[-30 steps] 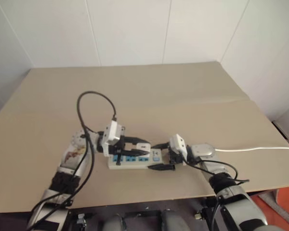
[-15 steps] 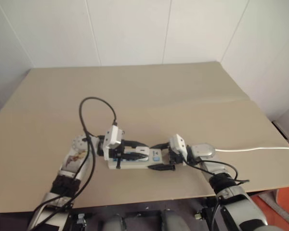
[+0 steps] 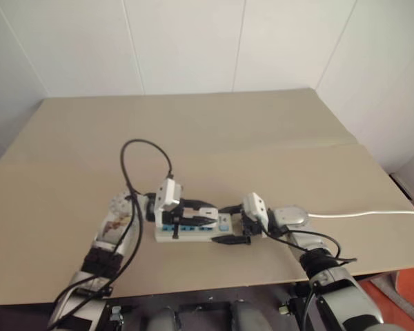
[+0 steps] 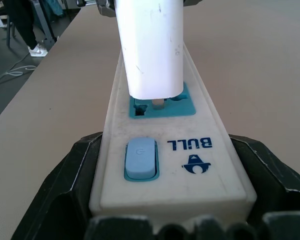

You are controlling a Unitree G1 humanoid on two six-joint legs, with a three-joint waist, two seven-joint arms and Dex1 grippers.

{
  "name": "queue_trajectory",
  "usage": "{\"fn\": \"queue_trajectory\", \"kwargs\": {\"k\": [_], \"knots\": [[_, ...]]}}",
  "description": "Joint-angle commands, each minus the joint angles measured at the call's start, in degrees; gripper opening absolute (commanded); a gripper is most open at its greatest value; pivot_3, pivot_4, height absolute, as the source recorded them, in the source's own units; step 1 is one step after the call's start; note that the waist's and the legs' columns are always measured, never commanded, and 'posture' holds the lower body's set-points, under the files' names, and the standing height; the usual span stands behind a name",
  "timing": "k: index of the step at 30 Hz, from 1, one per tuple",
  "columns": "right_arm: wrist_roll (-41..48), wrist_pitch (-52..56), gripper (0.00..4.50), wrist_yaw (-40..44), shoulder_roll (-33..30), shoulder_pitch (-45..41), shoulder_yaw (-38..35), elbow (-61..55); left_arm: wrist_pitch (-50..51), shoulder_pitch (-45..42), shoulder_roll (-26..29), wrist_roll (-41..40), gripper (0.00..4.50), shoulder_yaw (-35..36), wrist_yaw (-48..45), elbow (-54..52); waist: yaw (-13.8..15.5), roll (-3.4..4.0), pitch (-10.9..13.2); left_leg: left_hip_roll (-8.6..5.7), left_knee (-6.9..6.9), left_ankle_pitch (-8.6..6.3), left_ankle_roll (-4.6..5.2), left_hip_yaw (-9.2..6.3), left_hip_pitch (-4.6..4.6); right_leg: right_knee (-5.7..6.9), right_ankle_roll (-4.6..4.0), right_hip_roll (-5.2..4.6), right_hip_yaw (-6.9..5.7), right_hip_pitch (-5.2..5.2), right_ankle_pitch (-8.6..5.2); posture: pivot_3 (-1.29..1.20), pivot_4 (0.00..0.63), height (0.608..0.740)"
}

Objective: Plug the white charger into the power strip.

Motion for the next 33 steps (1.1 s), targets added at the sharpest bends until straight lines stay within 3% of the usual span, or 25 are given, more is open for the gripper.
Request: {"fn": "queue_trajectory", "kwargs": {"k": [1,33], "knots": [[-3.6,0.5,3.42,0.2,0.1,1.7,2.8,2.2,-0.8,-0.3,-0.3,-0.4,1.03,-0.2,0.0,-1.4,0.0,0.00,0.0,0.00,0.00,0.00,0.00,0.00,0.00,0.00,0.00,0.00,0.00,0.00,0.00,0.00,0.150,0.740],[-4.1,0.4,3.42,0.6,-0.1,0.6,2.9,3.7,0.9,1.1,2.8,-1.6,1.03,0.6,-1.4,-3.3,0.0,0.00,0.0,0.00,-0.01,0.00,0.00,0.00,0.04,0.00,0.00,0.00,0.00,0.02,0.00,0.00,0.150,0.740]]}}
